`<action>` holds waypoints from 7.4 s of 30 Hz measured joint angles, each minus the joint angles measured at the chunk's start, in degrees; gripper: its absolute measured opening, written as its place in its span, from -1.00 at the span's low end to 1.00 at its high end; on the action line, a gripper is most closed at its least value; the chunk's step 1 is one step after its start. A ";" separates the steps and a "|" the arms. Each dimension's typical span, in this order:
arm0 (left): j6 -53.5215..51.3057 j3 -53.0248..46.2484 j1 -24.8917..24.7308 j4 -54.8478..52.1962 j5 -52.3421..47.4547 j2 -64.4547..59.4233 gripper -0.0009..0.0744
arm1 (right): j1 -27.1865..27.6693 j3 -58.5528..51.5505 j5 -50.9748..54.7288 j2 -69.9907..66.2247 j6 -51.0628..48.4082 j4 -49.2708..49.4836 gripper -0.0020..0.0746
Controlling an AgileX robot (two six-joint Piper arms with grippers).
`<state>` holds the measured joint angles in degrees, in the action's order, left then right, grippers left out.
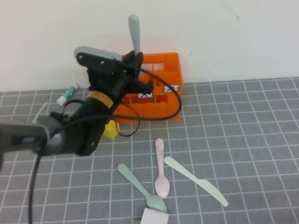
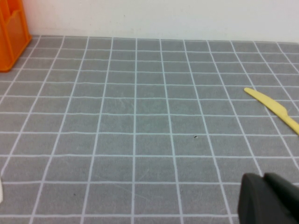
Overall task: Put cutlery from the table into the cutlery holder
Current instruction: Place the fork on the box, then pick up the spoon, then place the spoon on the box
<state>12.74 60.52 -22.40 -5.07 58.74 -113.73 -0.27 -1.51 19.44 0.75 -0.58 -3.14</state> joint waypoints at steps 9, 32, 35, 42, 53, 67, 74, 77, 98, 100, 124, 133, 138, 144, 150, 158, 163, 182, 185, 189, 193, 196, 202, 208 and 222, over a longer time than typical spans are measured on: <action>0.00 11.53 0.00 0.78 -10.29 -8.81 -0.41 | 0.00 0.00 0.00 0.00 0.00 0.00 -0.95; 11.92 3.63 0.00 -16.25 -58.20 26.26 -0.96 | 0.00 0.00 0.00 0.00 0.00 0.00 -0.95; 13.21 3.63 0.00 -16.61 -71.78 30.12 -0.97 | 0.00 0.00 0.00 0.00 0.00 0.00 -0.95; -10.45 3.51 0.10 -2.54 -102.02 34.43 -0.98 | 0.00 0.00 0.00 0.00 0.00 0.00 -0.95; -35.79 3.51 0.10 20.62 -121.56 29.15 -0.98 | 0.00 0.00 0.00 0.00 0.00 0.00 -0.95; -94.48 3.51 0.10 27.34 -114.84 18.25 -0.98 | 0.00 0.00 0.00 0.00 0.00 0.00 -0.95; -108.22 3.51 0.10 27.83 -103.86 12.87 -0.98 | 0.00 0.00 0.00 0.00 0.00 0.00 -0.95; -114.37 3.51 0.10 27.96 -100.53 10.33 -0.98 | 0.00 0.00 0.00 0.00 0.00 0.00 -0.95; -134.84 3.51 0.10 45.12 -92.73 3.90 -0.66 | 0.00 0.00 0.00 0.00 0.00 0.00 -0.95; -134.18 3.51 0.10 45.01 -94.21 3.86 -0.62 | 0.00 0.00 0.00 0.00 0.00 0.00 -0.95; -111.31 3.74 -6.71 17.33 -92.18 2.74 0.18 | 0.00 0.00 0.00 0.00 0.00 0.00 -0.95; -109.94 4.09 -7.73 14.84 -93.67 2.25 -0.11 | 0.00 0.00 0.00 0.00 0.00 0.00 -0.95; -109.60 4.09 -7.73 14.46 -95.90 2.15 -0.63 | 0.00 0.00 0.00 0.00 0.00 0.00 -0.95; -105.98 4.27 -7.73 15.01 -96.92 2.39 -0.64 | 0.00 0.00 0.00 0.00 0.00 0.00 -0.95; -95.53 4.17 -7.85 15.52 -99.04 3.94 -0.81 | 0.00 0.00 0.00 0.00 0.00 0.00 -0.95; -90.72 4.06 -7.85 15.59 -100.61 4.28 -0.74 | 0.00 0.00 0.00 0.00 0.00 0.00 -0.95; -90.34 4.06 -7.85 15.66 -101.28 3.96 -0.28 | 0.00 0.00 0.00 0.00 0.00 0.00 -0.95; -85.14 4.06 -7.85 15.89 -101.42 2.53 -0.08 | 0.00 0.00 0.00 0.00 0.00 0.00 -0.95; -84.93 4.06 -7.85 15.67 -101.42 2.43 -0.15 | 0.00 0.00 0.00 0.00 0.00 0.00 -0.95; -84.70 4.16 -7.85 15.07 -101.41 2.30 -0.59 | 0.00 0.00 0.00 0.00 0.00 0.00 -0.95; -84.37 4.28 -7.85 15.07 -102.92 2.30 -0.62 | 0.00 0.00 0.00 0.00 0.00 0.00 -0.95; -85.36 4.03 -7.85 14.97 -104.46 3.18 -0.62 | 0.00 0.00 0.00 0.00 0.00 0.00 -0.95; -87.42 3.93 -7.85 14.66 -105.00 10.85 -0.62 | 0.00 0.00 0.00 0.00 0.00 0.00 -0.95; -86.47 3.93 -7.85 17.12 -102.61 19.46 -0.62 | 0.00 0.00 0.00 0.00 0.00 0.00 -0.95; -89.28 3.67 8.65 58.39 -98.41 21.93 -0.62 | 0.00 0.00 0.00 0.00 0.00 0.00 -0.95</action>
<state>-76.54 64.19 -13.74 53.31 -39.67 -91.81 -0.27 -1.51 19.44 0.75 -0.58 -3.14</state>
